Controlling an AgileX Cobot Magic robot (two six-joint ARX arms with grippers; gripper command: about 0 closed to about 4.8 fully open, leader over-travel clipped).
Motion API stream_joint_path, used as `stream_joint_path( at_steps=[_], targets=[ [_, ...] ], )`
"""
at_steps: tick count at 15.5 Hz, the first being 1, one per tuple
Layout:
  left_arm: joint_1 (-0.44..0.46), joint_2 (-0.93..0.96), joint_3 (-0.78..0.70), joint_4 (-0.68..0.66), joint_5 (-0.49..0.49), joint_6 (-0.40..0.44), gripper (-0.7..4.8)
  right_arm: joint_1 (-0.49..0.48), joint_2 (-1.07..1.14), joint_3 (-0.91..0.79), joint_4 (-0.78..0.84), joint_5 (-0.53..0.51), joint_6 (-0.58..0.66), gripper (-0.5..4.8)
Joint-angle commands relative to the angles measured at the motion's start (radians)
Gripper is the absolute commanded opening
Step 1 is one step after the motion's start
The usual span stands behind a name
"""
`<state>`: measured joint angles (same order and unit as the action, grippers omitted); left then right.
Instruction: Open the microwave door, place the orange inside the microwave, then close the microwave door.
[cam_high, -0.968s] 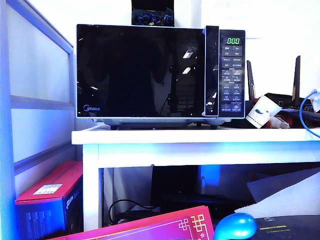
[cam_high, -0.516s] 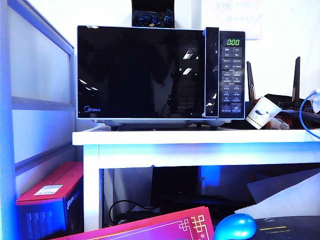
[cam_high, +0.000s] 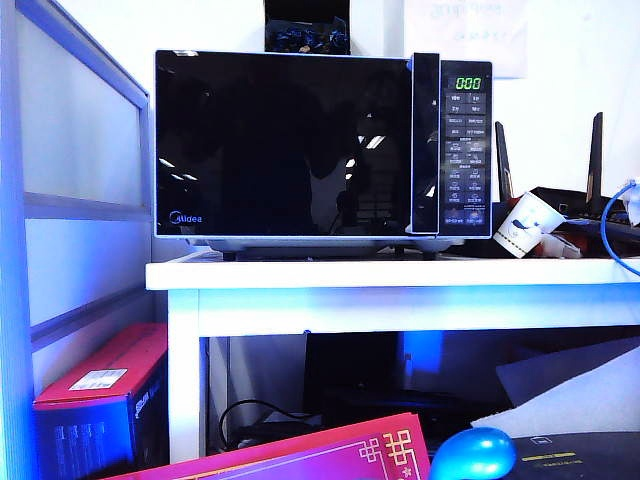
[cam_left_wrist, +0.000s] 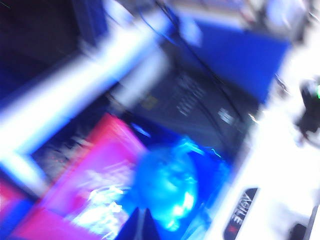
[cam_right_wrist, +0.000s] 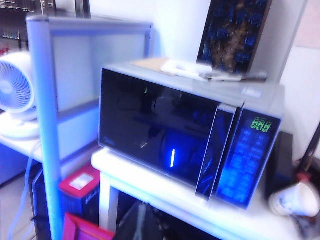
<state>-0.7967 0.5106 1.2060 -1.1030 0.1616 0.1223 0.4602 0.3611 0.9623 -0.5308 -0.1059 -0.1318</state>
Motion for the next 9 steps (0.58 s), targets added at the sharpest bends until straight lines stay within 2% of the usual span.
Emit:
stream_joint_path(
  at_steps=[1, 5, 9],
  targets=[
    [0.000, -0.033, -0.327, 0.377, 0.042, 0.000, -0.06, 0.000, -0.127, -0.293, 0.136, -0.005, 0.011, -0.01],
    [0.000, -0.034, -0.756, 0.818, 0.043, -0.007, -0.06, 0.000, -0.240, -0.560, 0.209, -0.004, 0.082, -0.01],
    [0.000, -0.034, -1.034, 1.067, 0.039, -0.007, -0.06, 0.000, -0.304, -0.726, 0.237, -0.002, 0.158, -0.01]
  ],
)
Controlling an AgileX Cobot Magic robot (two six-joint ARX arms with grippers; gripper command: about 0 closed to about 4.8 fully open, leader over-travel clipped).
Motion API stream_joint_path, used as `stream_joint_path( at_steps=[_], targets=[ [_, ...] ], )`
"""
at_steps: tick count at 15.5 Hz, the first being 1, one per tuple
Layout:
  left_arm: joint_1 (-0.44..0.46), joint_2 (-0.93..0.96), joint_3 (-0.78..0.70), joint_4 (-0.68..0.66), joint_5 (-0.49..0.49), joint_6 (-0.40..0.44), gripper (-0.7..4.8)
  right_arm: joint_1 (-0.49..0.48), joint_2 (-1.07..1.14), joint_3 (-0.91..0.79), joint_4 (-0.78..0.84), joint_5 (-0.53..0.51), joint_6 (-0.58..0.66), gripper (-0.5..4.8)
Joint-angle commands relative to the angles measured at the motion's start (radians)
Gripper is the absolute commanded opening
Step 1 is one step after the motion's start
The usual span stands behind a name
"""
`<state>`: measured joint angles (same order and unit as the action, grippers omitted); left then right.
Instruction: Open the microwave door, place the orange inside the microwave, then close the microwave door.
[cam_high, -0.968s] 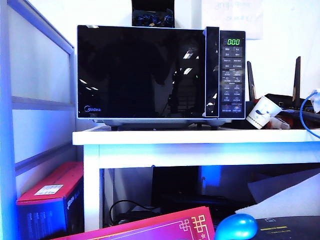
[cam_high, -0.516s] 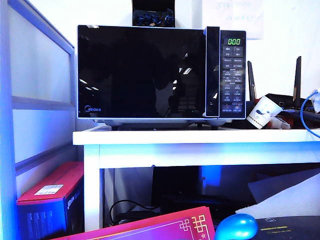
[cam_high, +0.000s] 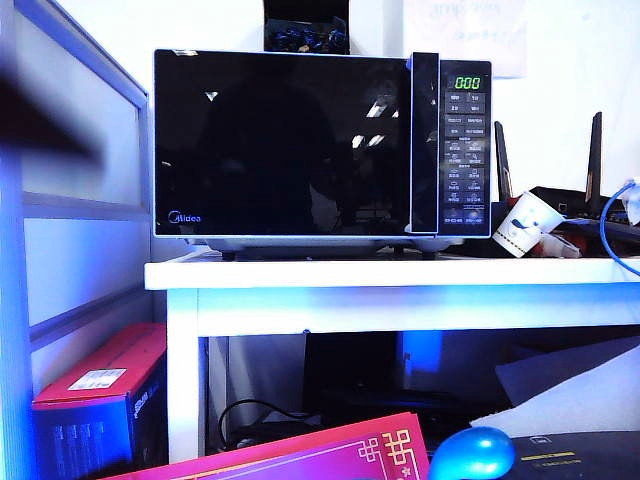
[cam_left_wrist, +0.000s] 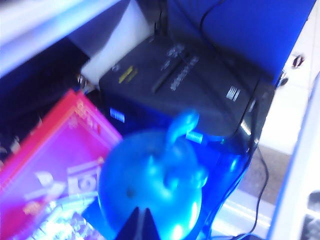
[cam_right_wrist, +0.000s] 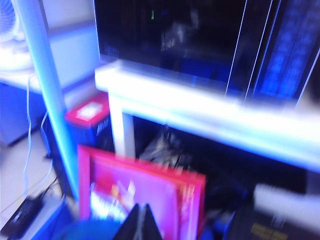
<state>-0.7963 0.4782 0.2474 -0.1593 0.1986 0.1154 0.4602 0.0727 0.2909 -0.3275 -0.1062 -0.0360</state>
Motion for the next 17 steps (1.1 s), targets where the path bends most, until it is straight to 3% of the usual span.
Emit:
stream_joint_path(
  at_steps=[1, 5, 12, 15, 17],
  targets=[
    [0.000, -0.002, -0.108, 0.164, 0.003, -0.002, -0.06, 0.000, -0.018, -0.082, 0.045, -0.001, 0.082, -0.01],
    [0.000, -0.002, -0.188, 0.328, 0.008, -0.019, -0.06, 0.000, -0.022, -0.226, 0.016, -0.001, 0.097, -0.01],
    [0.000, -0.002, -0.192, 0.327, 0.023, -0.018, -0.06, 0.000, -0.023, -0.241, 0.018, -0.004, 0.095, -0.01],
    [0.000, -0.002, -0.193, 0.329, -0.066, -0.014, -0.06, 0.000, -0.023, -0.241, 0.018, -0.005, 0.096, -0.01],
    [0.010, -0.096, -0.211, 0.337, -0.208, 0.026, -0.06, 0.000, -0.022, -0.241, 0.018, -0.004, 0.096, -0.01]
  ],
)
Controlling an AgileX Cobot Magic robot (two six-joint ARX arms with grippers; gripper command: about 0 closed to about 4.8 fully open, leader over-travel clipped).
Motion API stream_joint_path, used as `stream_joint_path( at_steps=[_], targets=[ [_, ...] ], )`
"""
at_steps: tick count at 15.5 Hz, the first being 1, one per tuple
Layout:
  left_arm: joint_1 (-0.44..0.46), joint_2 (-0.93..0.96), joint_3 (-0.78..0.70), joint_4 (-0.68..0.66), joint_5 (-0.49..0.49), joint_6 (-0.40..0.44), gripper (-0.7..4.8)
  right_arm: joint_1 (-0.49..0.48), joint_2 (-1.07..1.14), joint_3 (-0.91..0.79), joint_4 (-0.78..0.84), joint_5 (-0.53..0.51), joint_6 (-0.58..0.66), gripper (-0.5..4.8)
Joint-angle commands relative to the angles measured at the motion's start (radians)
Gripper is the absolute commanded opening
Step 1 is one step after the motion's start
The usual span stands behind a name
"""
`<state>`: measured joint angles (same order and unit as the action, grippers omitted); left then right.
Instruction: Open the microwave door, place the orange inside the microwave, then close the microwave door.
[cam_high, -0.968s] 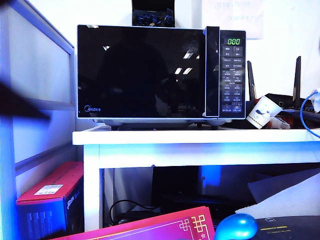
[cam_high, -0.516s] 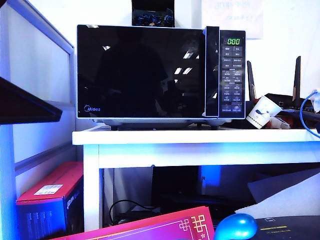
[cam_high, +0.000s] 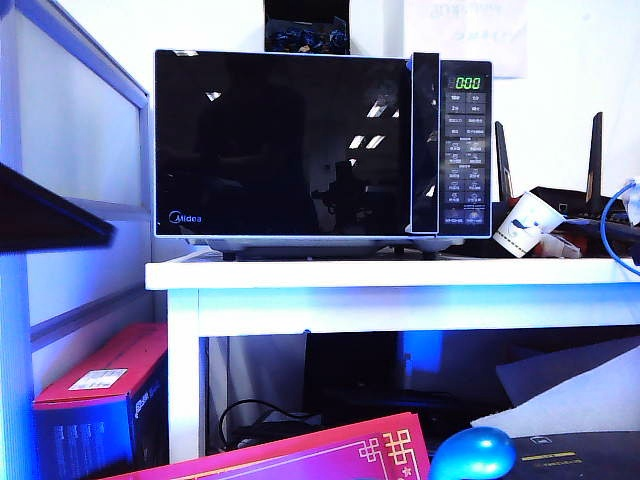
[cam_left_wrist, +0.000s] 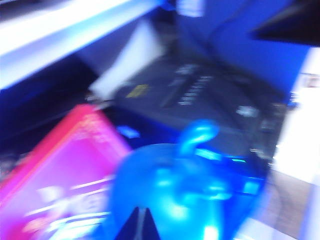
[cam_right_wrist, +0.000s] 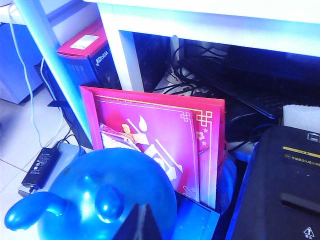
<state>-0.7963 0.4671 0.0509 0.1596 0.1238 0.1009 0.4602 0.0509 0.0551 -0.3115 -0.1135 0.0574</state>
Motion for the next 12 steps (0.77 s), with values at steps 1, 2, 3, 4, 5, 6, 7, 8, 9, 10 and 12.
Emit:
stream_joint_path(
  at_steps=[1, 2, 3, 4, 5, 6, 7, 8, 9, 10, 12],
  targets=[
    [0.037, -0.141, -0.032, 0.024, -0.152, 0.045, -0.06, -0.001, -0.001, -0.005, 0.002, 0.006, 0.002, -0.01],
    [0.076, -0.205, -0.044, -0.003, -0.175, 0.043, -0.05, 0.000, -0.001, -0.005, 0.002, 0.006, 0.002, -0.01],
    [0.114, -0.248, -0.044, -0.035, -0.181, 0.044, -0.05, -0.001, -0.001, -0.005, 0.002, 0.007, 0.002, -0.01],
    [0.157, -0.260, -0.044, -0.037, -0.180, 0.045, -0.05, 0.000, -0.001, -0.005, 0.002, 0.006, 0.002, -0.01],
    [0.192, -0.266, -0.044, -0.041, -0.180, 0.045, -0.05, 0.000, -0.001, -0.005, 0.002, 0.006, 0.002, -0.01],
    [0.238, -0.277, -0.044, -0.041, -0.180, 0.045, -0.05, -0.001, -0.001, -0.005, 0.002, 0.007, 0.002, -0.01],
    [0.271, -0.285, -0.045, -0.041, -0.181, 0.045, -0.05, -0.001, -0.001, -0.005, 0.002, 0.006, 0.002, -0.01],
    [0.292, -0.301, -0.045, -0.042, -0.180, 0.045, -0.05, -0.001, -0.001, -0.005, 0.002, 0.006, 0.002, -0.01],
    [0.305, -0.314, -0.045, -0.042, -0.180, 0.044, -0.05, -0.001, -0.001, -0.005, 0.002, 0.006, 0.002, -0.01],
    [0.313, -0.323, -0.045, -0.042, -0.180, 0.045, -0.05, -0.001, -0.001, -0.005, 0.002, 0.006, 0.002, -0.01],
    [0.328, -0.357, -0.045, -0.049, -0.175, 0.045, -0.05, -0.001, -0.001, -0.005, 0.002, 0.006, 0.002, -0.01]
  ],
)
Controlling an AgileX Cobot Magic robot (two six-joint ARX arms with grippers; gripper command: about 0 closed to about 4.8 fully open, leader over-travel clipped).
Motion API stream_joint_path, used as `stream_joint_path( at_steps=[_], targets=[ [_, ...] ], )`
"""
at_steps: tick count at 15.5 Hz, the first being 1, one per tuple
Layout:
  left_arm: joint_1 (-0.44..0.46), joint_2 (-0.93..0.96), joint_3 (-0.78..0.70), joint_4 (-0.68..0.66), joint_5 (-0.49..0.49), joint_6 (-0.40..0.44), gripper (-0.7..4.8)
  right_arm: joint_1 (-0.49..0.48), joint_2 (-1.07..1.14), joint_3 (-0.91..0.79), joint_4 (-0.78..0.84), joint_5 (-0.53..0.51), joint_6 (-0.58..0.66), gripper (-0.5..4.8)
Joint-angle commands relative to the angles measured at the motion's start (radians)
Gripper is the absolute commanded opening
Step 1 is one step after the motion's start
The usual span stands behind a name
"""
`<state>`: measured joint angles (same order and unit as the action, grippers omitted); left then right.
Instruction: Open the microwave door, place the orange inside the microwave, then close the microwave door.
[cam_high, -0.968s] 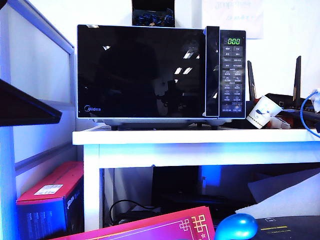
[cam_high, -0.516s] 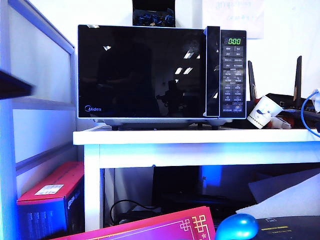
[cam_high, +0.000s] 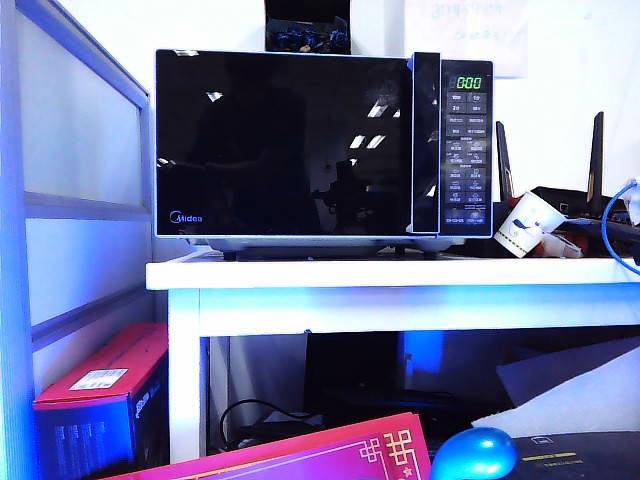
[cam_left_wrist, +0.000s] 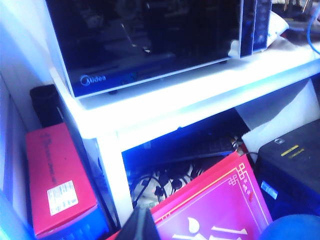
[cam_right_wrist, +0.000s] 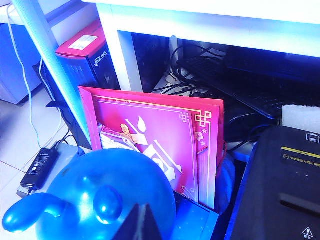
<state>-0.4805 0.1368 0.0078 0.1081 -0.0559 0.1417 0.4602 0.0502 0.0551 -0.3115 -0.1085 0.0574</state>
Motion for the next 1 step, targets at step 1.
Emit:
stream_joint_path(
  at_steps=[1],
  targets=[
    [0.013, -0.047, -0.002, 0.002, 0.004, 0.003, -0.05, -0.001, 0.000, -0.005, 0.002, 0.002, 0.002, -0.01]
  ],
)
